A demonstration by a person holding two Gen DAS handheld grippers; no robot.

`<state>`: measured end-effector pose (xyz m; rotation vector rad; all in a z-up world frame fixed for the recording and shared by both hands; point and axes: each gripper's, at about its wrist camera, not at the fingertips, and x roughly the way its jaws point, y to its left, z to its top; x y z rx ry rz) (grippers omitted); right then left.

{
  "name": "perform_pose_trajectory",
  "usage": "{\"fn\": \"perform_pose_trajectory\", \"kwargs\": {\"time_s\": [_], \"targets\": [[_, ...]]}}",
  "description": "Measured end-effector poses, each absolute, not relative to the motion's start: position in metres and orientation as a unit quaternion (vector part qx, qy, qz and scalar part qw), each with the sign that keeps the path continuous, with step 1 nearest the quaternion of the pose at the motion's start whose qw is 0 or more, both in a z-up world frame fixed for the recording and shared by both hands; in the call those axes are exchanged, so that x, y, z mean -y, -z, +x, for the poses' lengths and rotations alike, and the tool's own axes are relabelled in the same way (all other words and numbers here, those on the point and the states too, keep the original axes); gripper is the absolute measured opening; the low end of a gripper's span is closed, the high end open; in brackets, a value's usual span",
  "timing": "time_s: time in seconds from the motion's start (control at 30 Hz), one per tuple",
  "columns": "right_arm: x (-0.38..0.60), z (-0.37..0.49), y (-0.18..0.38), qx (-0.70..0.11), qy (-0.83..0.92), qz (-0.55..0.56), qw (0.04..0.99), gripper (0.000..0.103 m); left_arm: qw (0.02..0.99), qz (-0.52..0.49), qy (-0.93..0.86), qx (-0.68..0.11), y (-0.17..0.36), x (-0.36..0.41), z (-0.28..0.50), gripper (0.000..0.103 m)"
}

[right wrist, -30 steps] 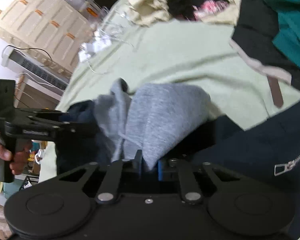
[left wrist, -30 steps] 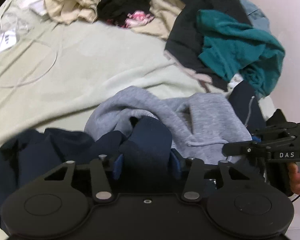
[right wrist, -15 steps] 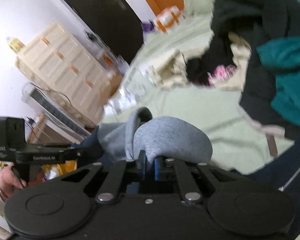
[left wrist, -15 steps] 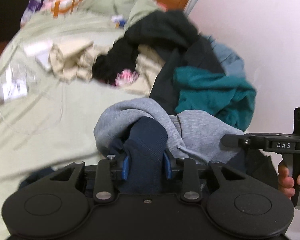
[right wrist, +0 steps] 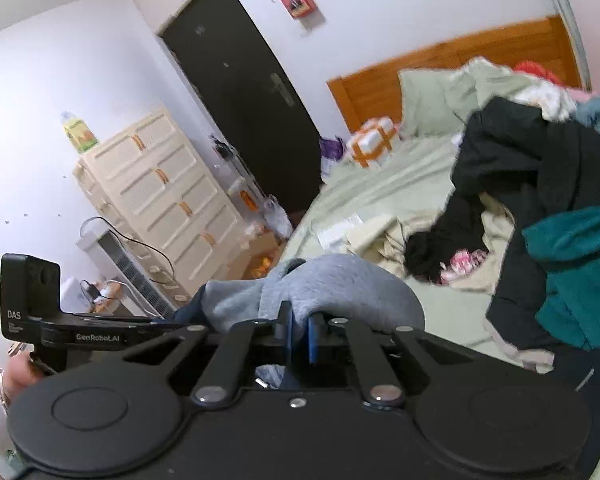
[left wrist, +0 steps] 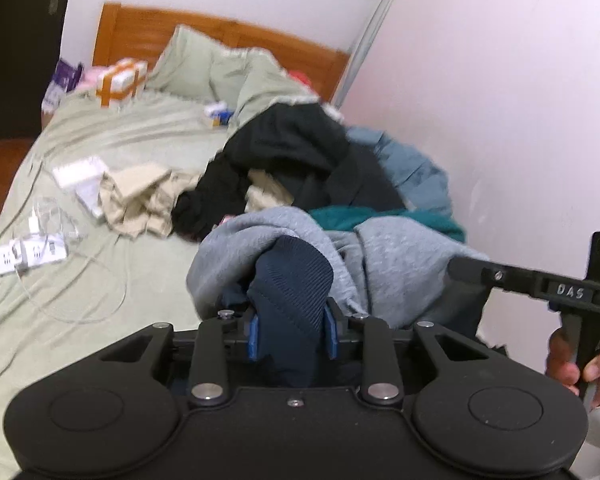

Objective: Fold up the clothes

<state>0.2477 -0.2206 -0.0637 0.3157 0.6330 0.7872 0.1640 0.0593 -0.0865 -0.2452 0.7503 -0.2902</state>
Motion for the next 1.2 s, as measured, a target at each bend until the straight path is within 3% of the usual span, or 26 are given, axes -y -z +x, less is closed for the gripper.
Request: {"fn": "perform_pose_trajectory", "kwargs": {"time_s": [0.53, 0.8, 1.0, 1.2], "targets": [[0.246, 0.194, -0.087, -0.194, -0.465, 0.095, 0.858, 0.006, 0.938, -0.057, 0.125, -0.32, -0.078, -0.02, 0.098, 0.03], [0.242, 0.097, -0.159, -0.088, -0.443, 0.091, 0.888, 0.004, 0.95, -0.026, 0.169, -0.26, -0.142, -0.031, 0.03, 0.03], [0.215, 0.012, -0.185, -0.053, -0.407, 0.077, 0.909, 0.004, 0.951, -0.018, 0.202, -0.235, -0.173, -0.061, -0.027, 0.03], [0.198, -0.038, -0.176, -0.065, -0.371, 0.108, 0.92, 0.004, 0.942, -0.009, 0.227, -0.247, -0.176, -0.083, -0.061, 0.03]]}}
